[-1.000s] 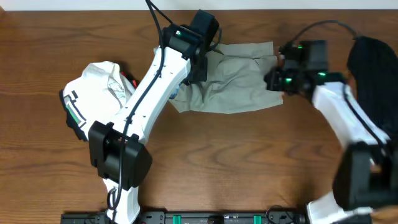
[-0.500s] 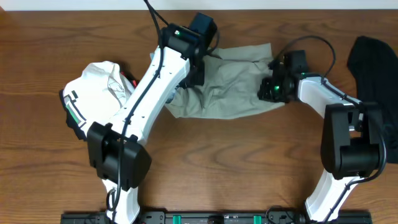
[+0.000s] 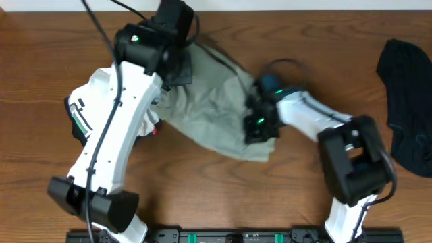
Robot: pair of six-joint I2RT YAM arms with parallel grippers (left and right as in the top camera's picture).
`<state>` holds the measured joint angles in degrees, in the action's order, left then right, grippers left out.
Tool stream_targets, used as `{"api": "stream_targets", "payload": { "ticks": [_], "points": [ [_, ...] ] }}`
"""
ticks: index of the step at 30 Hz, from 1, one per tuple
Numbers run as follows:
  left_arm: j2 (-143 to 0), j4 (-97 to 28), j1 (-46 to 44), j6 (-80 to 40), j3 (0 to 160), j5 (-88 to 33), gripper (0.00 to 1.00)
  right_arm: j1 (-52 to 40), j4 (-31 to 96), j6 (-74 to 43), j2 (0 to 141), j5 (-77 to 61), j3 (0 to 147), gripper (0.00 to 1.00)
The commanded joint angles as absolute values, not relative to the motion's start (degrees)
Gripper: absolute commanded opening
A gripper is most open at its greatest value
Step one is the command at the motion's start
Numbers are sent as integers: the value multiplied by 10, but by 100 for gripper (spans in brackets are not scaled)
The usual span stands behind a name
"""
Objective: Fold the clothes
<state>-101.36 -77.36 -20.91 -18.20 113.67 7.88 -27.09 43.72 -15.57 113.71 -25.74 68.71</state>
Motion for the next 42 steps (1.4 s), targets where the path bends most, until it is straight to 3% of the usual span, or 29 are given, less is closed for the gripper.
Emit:
{"api": "stream_targets", "payload": {
  "ticks": [1,3,11,18,29,31,36,42],
  "points": [
    [-1016,-766,-217,-176,1147,85,17,-319,442,-177,1144,-251,665,1],
    [-1023,-755,-223,-176,1147,85,21,-330,442,-175,1128,-250,665,2],
    [-1062,-726,-265,-181,1147,80,21,-298,446,-157,963,-188,665,1],
    [-1108,-726,-313,-202,1147,81,21,-234,471,-251,820,-59,665,1],
    [-1151,-707,-360,-258,1146,81,21,-133,537,-326,879,31,665,1],
    [-1151,-706,-360,-258,1146,81,21,-121,523,-319,912,3,665,1],
    [-1151,-709,-354,-256,1146,82,21,-113,509,-173,980,-211,665,1],
    [-1151,-710,-354,-253,1146,98,22,-114,515,-122,991,-235,665,1]
  ]
}}
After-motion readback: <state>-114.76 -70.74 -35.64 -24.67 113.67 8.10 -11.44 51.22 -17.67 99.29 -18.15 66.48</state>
